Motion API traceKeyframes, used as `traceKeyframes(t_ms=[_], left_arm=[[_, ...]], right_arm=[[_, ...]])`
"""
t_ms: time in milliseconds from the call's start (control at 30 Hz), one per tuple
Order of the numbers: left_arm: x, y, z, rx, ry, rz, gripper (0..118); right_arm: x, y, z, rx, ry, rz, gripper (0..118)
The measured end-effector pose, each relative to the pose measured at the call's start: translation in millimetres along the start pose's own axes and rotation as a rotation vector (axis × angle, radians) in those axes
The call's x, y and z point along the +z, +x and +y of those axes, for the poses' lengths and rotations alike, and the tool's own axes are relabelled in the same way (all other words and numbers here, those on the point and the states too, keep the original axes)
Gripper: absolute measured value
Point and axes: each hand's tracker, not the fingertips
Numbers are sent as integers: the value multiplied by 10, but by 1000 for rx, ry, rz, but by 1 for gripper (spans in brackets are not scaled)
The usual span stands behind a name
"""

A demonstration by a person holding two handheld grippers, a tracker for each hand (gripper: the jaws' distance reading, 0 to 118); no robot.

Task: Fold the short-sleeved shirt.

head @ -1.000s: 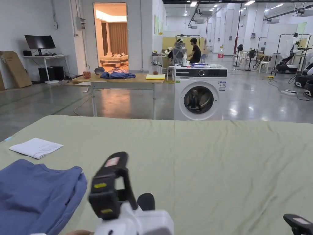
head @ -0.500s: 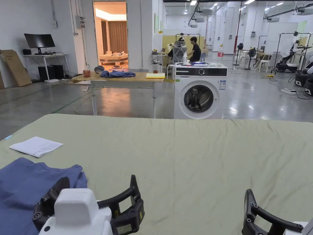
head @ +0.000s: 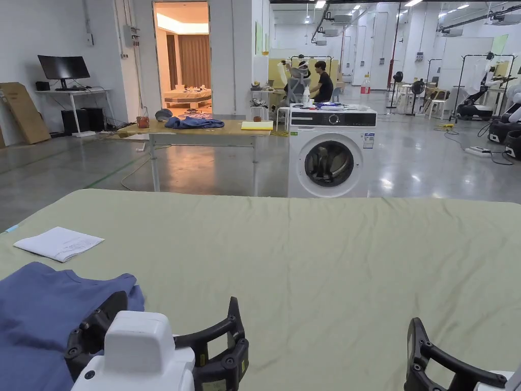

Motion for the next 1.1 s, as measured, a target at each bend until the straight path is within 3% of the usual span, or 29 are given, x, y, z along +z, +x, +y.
traceKeyframes(t_ms=[900, 967, 1000, 1067, 1100], left_arm=[[-60, -2, 23, -28, -26, -1, 110], [-66, 11, 38, -36, -39, -1, 106], [-62, 14, 39, -35, -40, 1, 98], [-44, 15, 39, -38, -27, 3, 44], [-46, 19, 39, -45, -24, 10, 16]], right_arm=[[-82, -5, 27, -10, -35, 37, 117], [-77, -8, 36, -8, -35, 32, 104], [-69, -8, 43, -11, -25, 32, 89], [-59, -10, 52, -13, -10, 35, 25], [-65, -20, 56, -2, -10, 30, 6]])
